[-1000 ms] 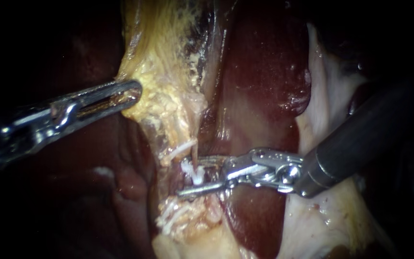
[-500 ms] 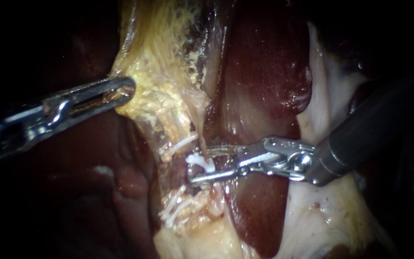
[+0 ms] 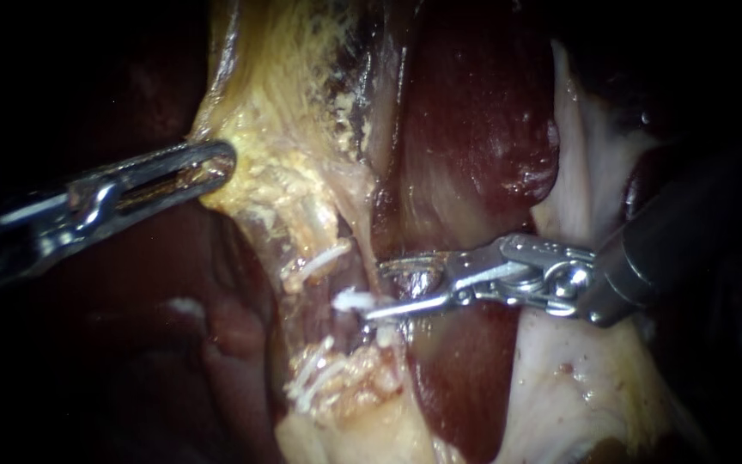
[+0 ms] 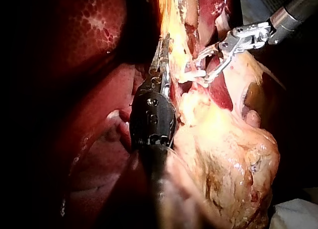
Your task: Going back second clip right tube
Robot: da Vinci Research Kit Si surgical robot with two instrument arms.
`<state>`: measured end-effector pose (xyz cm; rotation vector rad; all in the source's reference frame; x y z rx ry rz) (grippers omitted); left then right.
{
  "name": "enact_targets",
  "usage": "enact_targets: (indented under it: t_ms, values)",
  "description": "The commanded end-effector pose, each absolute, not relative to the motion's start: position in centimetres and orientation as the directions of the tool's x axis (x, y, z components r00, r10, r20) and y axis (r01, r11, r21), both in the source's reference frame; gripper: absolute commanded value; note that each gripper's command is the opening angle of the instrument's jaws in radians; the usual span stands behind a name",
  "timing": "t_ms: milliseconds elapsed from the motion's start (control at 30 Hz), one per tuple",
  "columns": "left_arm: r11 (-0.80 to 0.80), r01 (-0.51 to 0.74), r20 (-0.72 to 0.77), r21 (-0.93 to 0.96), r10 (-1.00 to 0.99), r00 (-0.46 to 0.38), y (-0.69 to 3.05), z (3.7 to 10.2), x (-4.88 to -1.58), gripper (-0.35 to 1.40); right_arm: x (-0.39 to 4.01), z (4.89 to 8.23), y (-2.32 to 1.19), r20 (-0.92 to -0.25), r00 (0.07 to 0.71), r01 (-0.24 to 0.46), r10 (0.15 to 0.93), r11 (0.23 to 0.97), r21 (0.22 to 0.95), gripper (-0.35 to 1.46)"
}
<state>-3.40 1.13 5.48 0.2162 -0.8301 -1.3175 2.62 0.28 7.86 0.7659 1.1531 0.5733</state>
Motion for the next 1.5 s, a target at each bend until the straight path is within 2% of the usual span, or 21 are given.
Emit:
enact_targets:
  t_ms: [33,200,333,600,867,1100,1500]
  values:
    - [0.278,0.765,0.413,0.581,-0.911,0.018,1.12,5.49,-3.4,-0.35,2.57,7.82,0.32,-0.598,0.318,0.0,0.736,0.63,0.776,0.6]
    - [0.279,0.764,0.413,0.581,-0.911,0.018,1.13,5.51,-3.39,-0.35,2.24,7.53,0.52,-0.685,0.319,0.055,0.655,0.709,0.703,0.6]
    - [0.279,0.764,0.413,0.581,-0.91,0.018,1.14,5.53,-3.38,-0.35,2.03,7.35,0.68,-0.752,0.311,0.073,0.581,0.774,0.629,0.6]
    - [0.28,0.764,0.415,0.581,-0.91,0.019,1.14,5.59,-3.38,-0.35,1.89,7.03,0.87,-0.826,0.297,0.098,0.478,0.846,0.525,0.6]
    - [0.289,0.767,0.419,0.573,-0.907,0.029,1.06,5.96,-3.51,-0.35,1.9,7.01,0.86,-0.836,0.296,0.104,0.463,0.854,0.51,0.6]
    - [0.301,0.76,0.394,0.575,-0.917,0.065,0.96,6.37,-3.85,-0.35,1.9,7.01,0.83,-0.836,0.296,0.103,0.461,0.855,0.508,0.6]
    - [0.306,0.75,0.386,0.587,-0.92,0.072,0.92,6.44,-4.14,-0.35,1.89,6.98,0.82,-0.836,0.296,0.107,0.462,0.854,0.509,0.6]
